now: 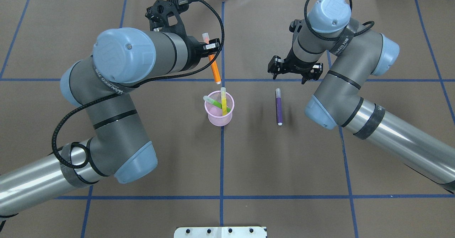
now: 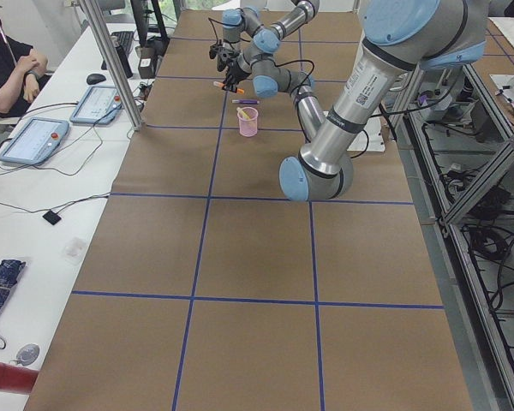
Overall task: Collect pens into pen holder
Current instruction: 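Carry the orange marker over the cup while the right moves to the purple marker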
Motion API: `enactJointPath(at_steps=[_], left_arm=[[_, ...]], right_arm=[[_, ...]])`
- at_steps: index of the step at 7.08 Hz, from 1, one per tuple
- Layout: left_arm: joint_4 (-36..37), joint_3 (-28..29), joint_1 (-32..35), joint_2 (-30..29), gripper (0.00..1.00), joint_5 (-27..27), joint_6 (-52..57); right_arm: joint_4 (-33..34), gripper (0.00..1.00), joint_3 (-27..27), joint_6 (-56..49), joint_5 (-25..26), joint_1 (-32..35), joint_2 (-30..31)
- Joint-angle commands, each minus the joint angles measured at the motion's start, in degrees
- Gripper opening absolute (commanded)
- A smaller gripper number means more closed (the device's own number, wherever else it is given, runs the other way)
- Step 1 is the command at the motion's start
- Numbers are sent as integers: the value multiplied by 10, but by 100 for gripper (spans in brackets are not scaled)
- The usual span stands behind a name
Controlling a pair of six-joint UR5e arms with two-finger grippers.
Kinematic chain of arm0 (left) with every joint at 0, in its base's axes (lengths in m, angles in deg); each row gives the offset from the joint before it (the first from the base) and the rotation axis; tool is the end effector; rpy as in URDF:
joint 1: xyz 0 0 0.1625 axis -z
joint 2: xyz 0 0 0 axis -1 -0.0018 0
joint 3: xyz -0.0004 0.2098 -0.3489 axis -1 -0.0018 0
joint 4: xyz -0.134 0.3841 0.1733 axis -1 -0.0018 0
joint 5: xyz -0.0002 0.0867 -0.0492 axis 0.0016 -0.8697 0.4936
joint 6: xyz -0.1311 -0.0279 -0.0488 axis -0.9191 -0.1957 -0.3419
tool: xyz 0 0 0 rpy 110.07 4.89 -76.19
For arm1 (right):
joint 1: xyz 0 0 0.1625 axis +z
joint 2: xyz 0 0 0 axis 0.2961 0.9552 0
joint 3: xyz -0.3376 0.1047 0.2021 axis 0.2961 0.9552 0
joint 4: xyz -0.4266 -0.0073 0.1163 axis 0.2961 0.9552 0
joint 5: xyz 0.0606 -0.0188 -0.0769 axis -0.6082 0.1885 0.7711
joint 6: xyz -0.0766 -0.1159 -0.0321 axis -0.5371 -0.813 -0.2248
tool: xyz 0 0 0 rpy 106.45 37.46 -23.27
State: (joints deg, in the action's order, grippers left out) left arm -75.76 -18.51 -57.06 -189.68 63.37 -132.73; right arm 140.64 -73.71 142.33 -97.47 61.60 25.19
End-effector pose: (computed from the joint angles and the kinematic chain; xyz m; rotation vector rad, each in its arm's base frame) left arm 0.4997 -0.4915 0.0792 0.5299 1.1957 -0.3743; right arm -0.4864 -0.5682 0.3085 -0.0323 -0.7955 0.1766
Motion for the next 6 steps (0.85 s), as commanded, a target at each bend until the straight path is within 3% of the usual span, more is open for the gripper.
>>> enactJointPath(at_steps=[1, 6], left_arm=[[-4, 6, -66, -2, 0, -102, 3], [-7, 19, -62, 4, 0, -160, 29]], right_arm=[[-2, 99, 50, -20, -3, -1, -20], [-1, 99, 51, -16, -1, -29, -27]])
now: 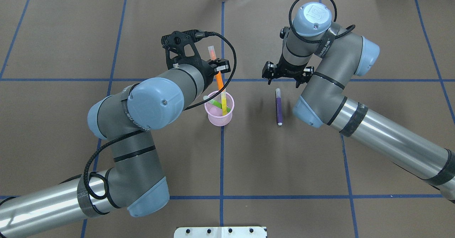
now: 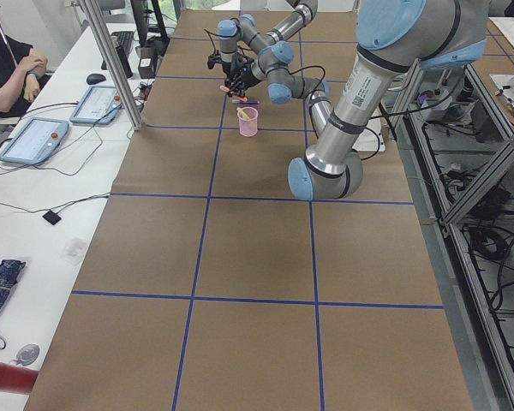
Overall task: Collect pens into pen holder
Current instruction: 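Carry the orange marker over the cup while the right moves to the purple marker, then drop the orange marker into the cup while the right lowers onto the purple marker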
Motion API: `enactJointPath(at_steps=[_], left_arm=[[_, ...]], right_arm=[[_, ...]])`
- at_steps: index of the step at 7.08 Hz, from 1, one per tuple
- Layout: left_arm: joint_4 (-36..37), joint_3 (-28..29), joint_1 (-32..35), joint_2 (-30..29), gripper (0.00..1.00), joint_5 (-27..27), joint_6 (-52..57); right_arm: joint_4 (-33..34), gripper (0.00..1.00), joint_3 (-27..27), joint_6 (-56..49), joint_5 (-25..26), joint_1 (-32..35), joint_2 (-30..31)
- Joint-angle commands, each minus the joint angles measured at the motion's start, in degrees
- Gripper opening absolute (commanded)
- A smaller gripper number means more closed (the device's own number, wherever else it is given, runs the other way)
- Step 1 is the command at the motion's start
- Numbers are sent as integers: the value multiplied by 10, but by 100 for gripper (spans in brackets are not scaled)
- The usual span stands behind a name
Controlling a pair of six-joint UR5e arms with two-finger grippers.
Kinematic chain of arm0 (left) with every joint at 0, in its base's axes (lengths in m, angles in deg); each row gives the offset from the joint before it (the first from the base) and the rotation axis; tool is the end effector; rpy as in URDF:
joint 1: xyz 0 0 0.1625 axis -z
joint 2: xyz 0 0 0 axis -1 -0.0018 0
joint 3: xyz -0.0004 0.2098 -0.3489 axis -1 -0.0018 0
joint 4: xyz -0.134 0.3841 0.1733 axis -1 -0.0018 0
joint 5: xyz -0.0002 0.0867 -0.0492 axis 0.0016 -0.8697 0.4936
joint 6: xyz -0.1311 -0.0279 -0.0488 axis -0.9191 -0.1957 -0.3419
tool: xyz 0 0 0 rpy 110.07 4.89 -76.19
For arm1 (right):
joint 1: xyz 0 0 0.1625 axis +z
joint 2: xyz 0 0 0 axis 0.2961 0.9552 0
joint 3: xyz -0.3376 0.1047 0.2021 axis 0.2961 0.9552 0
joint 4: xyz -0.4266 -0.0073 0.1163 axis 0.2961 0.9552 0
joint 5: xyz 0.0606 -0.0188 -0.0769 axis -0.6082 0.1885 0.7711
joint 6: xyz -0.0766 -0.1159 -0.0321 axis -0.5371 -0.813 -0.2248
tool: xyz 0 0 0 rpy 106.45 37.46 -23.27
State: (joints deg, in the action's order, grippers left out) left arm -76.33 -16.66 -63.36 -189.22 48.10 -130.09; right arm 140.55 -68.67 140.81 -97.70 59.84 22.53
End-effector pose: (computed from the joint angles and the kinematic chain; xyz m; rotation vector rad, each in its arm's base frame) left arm 0.5389 -0.4694 0.0947 0.6947 1.0931 -0.4095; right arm -0.5205 -0.5678 0.3182 -0.0610 -0.7658 0.1321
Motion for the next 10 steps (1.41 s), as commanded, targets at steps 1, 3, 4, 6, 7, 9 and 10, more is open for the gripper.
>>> enactJointPath(at_steps=[1, 3, 4, 6, 7, 9, 10], left_arm=[[-1, 1, 1, 0, 0, -9, 3], [-37, 55, -2, -4, 0, -45, 1], [-79, 92, -2, -3, 0, -53, 1], [-87, 93, -3, -5, 0, -50, 3], [-86, 91, -3, -4, 0, -48, 3], [-87, 89, -7, 2, 0, -49, 3], [-87, 87, -8, 2, 0, -53, 2]], right_arm=[[-1, 99, 4, -3, 5, -22, 0], [-1, 99, 4, -5, 5, -25, 1], [-1, 99, 5, -7, 5, -25, 1], [-1, 99, 5, -7, 5, -25, 3], [-2, 99, 5, -8, 4, -25, 3], [-2, 99, 5, -6, 4, -25, 2], [-3, 99, 4, -4, 4, -25, 1]])
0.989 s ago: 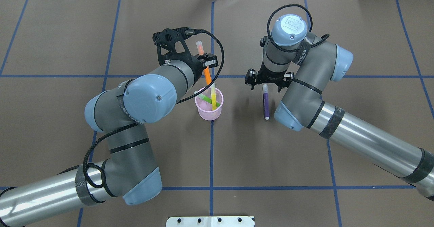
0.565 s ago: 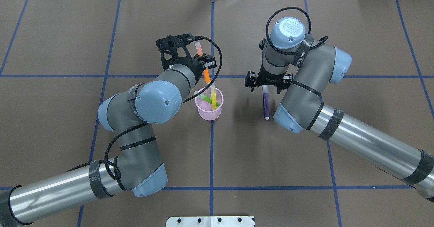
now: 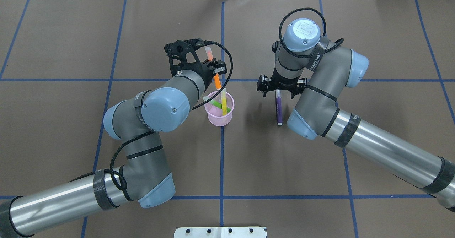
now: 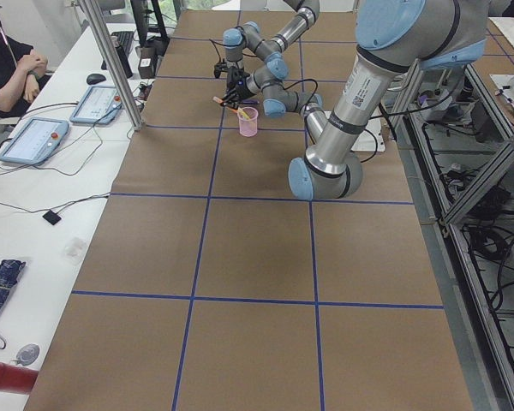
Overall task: Collect pens into pen holder
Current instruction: 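Drop the orange marker into the cup while the right lowers onto the purple marker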
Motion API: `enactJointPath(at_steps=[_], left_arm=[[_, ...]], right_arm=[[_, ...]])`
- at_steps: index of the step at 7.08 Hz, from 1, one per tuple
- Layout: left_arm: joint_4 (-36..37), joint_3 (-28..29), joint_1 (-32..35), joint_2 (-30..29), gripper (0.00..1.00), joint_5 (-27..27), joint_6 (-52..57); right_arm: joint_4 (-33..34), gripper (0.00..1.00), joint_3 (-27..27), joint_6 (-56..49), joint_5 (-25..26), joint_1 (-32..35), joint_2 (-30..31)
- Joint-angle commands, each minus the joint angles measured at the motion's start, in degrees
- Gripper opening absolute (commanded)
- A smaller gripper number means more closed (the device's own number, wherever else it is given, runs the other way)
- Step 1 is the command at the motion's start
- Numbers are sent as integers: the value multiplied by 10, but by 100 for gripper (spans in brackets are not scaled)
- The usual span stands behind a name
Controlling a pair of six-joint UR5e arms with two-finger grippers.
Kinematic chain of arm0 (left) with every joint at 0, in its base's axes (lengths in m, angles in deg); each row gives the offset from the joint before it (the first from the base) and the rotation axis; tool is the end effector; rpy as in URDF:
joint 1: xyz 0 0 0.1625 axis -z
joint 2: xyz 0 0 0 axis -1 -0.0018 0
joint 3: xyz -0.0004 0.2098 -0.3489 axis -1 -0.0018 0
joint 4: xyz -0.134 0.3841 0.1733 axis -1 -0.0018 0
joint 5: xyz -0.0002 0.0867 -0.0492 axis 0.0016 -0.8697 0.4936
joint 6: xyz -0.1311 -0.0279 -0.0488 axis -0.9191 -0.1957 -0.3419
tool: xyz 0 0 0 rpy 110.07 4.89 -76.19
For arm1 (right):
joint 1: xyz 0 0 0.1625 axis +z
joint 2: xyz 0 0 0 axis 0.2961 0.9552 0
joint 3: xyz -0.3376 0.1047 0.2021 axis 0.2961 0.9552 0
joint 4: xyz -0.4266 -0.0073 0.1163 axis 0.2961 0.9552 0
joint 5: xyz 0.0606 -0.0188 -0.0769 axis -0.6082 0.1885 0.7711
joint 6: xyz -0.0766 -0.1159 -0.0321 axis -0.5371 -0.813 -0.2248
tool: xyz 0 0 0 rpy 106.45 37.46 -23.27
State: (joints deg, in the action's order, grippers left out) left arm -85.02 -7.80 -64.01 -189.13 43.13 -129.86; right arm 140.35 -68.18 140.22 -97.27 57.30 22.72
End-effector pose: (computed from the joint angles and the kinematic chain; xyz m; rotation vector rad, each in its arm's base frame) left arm 0.5774 -0.4922 0.1405 0.7583 1.0598 -0.4499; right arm -0.5455 -0.5458 0.3250 -0.0725 -0.7541 0.0848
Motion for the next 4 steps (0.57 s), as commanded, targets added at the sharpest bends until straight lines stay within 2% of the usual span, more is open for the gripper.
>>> enactJointPath(at_steps=[1, 4], left_arm=[[0, -3, -3, 2, 0, -5, -1], [0, -3, -37, 9, 0, -26, -2]], right_arm=[[-1, 99, -2, 2, -1, 0, -1], [-2, 99, -3, 2, -3, 1, -2]])
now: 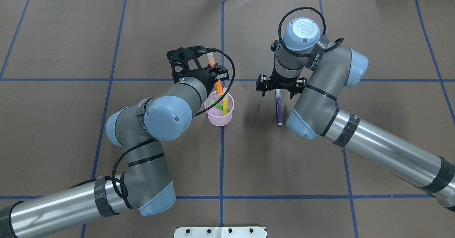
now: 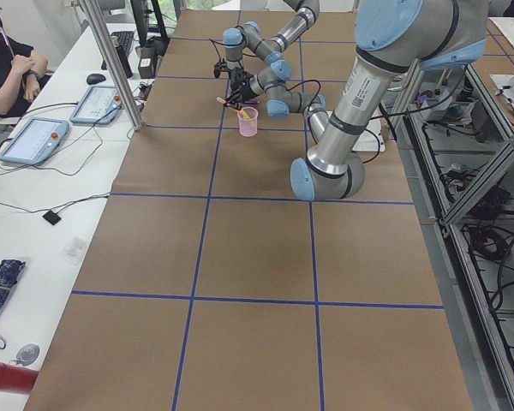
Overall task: Collect pens into pen holder
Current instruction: 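Drop the orange marker into the cup while the right lowers onto the purple marker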
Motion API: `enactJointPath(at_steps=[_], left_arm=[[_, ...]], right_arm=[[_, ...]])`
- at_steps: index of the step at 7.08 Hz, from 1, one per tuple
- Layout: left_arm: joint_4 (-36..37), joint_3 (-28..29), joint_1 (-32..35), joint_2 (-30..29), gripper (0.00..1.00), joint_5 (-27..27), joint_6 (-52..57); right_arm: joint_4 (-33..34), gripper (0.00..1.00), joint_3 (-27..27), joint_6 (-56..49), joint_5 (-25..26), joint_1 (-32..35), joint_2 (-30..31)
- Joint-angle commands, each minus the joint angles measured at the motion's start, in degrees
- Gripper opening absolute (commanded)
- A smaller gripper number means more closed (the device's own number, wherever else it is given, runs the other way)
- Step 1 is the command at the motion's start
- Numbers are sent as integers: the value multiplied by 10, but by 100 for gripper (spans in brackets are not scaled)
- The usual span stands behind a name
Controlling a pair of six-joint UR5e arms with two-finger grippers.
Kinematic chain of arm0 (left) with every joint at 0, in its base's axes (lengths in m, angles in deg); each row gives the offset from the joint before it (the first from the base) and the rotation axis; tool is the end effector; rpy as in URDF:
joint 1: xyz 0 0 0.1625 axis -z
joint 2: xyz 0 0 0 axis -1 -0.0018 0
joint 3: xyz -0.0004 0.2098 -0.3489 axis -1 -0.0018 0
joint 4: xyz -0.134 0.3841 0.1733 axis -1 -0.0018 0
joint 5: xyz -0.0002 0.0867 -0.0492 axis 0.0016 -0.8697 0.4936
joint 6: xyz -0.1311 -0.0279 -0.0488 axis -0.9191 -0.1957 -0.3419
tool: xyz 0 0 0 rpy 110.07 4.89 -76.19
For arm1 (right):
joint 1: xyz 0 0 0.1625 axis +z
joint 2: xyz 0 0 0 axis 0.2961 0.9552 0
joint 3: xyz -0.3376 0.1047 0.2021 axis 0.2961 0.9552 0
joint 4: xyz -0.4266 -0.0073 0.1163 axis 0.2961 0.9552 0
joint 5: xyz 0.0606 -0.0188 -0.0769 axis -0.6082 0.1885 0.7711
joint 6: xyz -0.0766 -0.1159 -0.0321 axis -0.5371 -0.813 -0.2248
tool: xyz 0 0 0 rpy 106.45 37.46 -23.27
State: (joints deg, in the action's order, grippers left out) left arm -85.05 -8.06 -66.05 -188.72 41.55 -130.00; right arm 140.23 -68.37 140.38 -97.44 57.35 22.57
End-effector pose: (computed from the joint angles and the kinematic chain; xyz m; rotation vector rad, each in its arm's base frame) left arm 0.5904 -0.4734 0.1430 0.7586 1.0609 -0.4383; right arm -0.5452 -0.5459 0.3208 -0.0711 -0.7618 0.0852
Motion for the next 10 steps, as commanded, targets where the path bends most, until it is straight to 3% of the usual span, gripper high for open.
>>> enactJointPath(at_steps=[1, 4, 5, 7, 10], left_arm=[[0, 0, -17, 12, 0, -11, 0], [-1, -1, -21, 19, 0, -14, -1], [-1, -3, -21, 13, 17, -13, 1], [1, -5, -21, 13, 100, -12, 2], [3, -16, -21, 12, 100, -6, 6]], right_arm=[[0, 99, -2, 0, -1, 0, 0], [0, 99, 0, -2, -1, 0, 1], [0, 99, 1, -3, -1, 0, 2], [0, 99, 2, -3, 0, 0, 3], [0, 99, 3, -3, 2, 0, 2]])
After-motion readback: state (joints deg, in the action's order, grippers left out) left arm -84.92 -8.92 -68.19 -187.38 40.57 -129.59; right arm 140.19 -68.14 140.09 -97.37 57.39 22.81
